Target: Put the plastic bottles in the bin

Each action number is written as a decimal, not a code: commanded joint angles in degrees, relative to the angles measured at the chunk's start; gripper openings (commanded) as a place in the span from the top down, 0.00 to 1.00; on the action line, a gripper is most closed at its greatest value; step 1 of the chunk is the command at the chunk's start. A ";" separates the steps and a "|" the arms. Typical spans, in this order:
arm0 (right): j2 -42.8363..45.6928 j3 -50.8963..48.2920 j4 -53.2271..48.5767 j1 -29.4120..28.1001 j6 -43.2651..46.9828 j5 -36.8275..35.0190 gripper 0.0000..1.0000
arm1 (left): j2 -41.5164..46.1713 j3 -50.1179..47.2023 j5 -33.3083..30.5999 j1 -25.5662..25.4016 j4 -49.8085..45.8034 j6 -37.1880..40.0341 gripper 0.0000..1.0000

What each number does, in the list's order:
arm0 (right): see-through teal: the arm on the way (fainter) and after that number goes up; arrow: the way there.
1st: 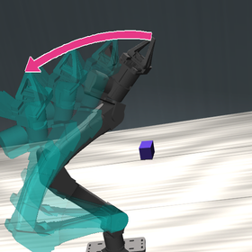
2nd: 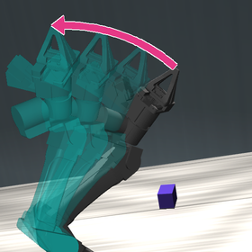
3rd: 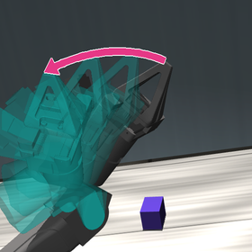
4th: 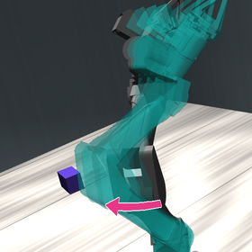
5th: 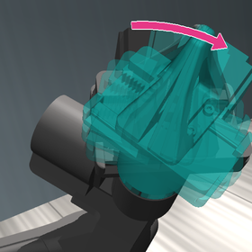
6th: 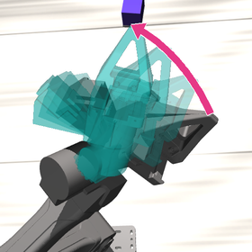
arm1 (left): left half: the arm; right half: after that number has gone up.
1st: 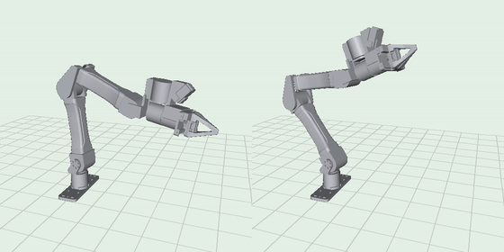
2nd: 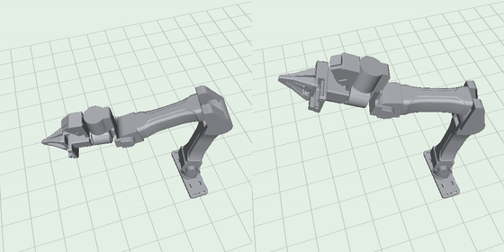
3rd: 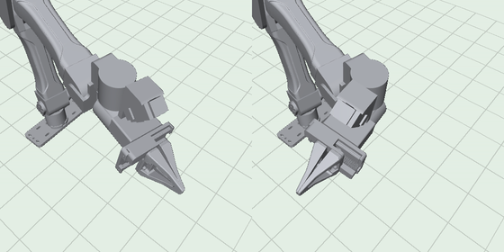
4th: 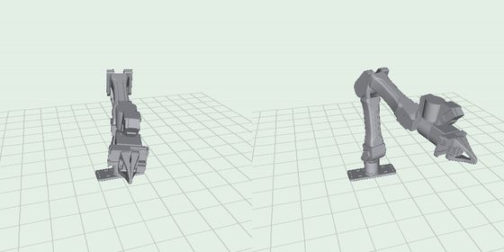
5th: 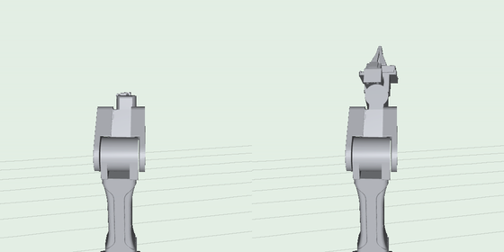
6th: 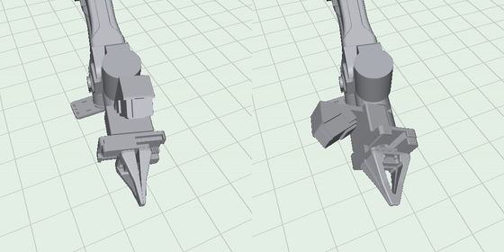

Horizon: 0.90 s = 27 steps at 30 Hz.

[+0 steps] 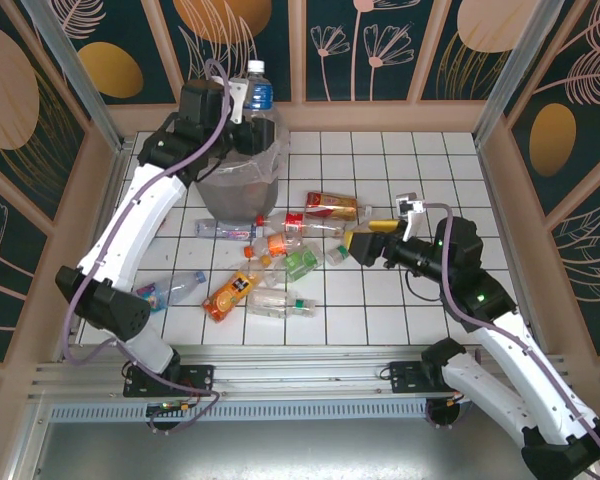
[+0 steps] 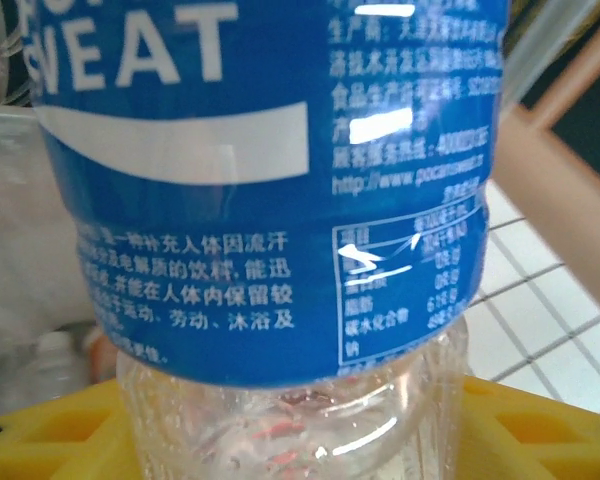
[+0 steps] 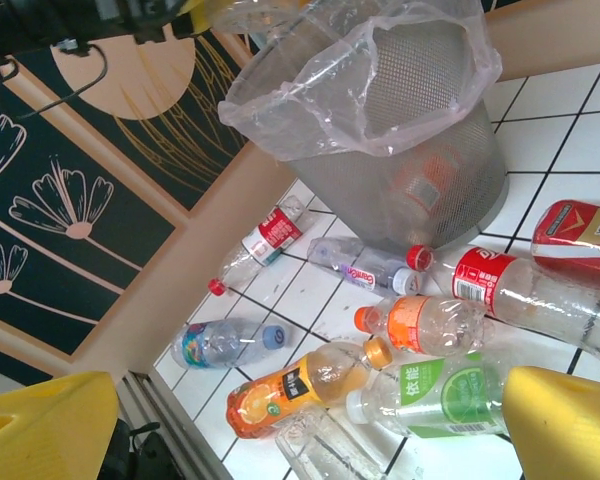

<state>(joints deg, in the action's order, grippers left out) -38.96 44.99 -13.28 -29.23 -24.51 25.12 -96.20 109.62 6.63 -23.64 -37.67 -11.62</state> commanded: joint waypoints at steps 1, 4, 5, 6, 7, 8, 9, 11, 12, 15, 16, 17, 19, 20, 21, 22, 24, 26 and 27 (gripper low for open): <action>-0.06 1.45 1.72 -0.64 -0.62 -0.85 0.01 | -3.70 4.58 -3.61 2.53 -5.76 3.60 0.37; -0.26 1.29 1.20 -0.91 -0.71 -1.86 0.01 | -6.51 6.77 -4.16 4.56 -7.23 4.61 0.37; -0.35 1.28 1.07 -0.91 -0.77 -2.28 0.01 | -7.04 7.04 -4.13 4.98 -7.48 4.78 0.37; -0.34 1.16 0.91 -1.02 -0.88 -2.72 0.01 | -7.73 7.18 -3.81 5.49 -7.64 5.02 0.37; -0.40 1.06 0.80 -1.00 -1.10 -3.24 0.01 | -8.31 7.27 -3.73 5.99 -7.83 5.15 0.37; -0.46 0.92 0.78 -1.00 -1.32 -3.55 0.01 | -8.85 7.36 -3.78 6.28 -7.98 5.20 0.37; -0.57 0.76 0.87 -1.00 -1.61 -3.88 0.01 | -9.39 7.45 -3.74 6.63 -8.03 5.20 0.37; -0.85 0.36 0.73 -1.09 -2.11 -5.02 0.01 | -10.34 7.49 -3.77 7.20 -8.16 5.19 0.37; -0.93 0.14 0.79 -1.18 -2.27 -5.40 0.01 | -10.91 7.54 -3.62 7.50 -8.21 5.04 0.37; -1.34 -0.27 0.71 -1.25 -2.77 -6.59 0.01 | -12.52 7.53 -2.41 7.88 -8.30 4.68 0.36; -1.46 -0.45 0.67 -1.20 -2.97 -7.13 0.01 | -12.98 7.54 -2.25 7.82 -8.41 4.59 0.36; -1.60 -0.54 0.62 -1.23 -3.04 -7.51 0.01 | -13.47 7.62 -2.15 7.82 -8.43 4.50 0.35; -1.78 -0.73 0.46 -1.22 -3.55 -8.56 0.01 | -14.32 7.67 -2.24 7.83 -8.61 4.34 0.34; -1.73 -0.91 0.37 -1.18 -3.93 -9.36 0.01 | -14.72 7.89 -2.20 7.82 -8.79 4.28 0.34; -1.82 -0.98 0.27 -1.18 -4.26 -10.05 0.01 | -15.12 8.10 -2.00 7.90 -9.16 4.24 0.34; -1.82 -1.14 0.27 -1.18 -4.63 -10.42 0.01 | -15.52 8.36 -1.90 7.93 -9.41 4.15 0.34; -1.69 -1.29 0.31 -1.18 -5.99 -11.80 0.01 | -15.90 8.33 -1.71 7.91 -9.61 4.01 0.32; -1.48 -1.78 0.53 -1.18 -6.29 -13.15 0.01 | -15.85 8.41 -1.88 7.95 -9.62 3.83 0.31; -1.44 -2.09 0.58 -1.18 -6.06 -13.72 0.01 | -15.74 8.42 -1.72 7.91 -9.53 3.79 0.31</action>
<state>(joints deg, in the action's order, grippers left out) -40.71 43.99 -13.54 -30.02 -29.28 14.39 -111.61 115.94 4.05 -16.10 -45.84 -7.73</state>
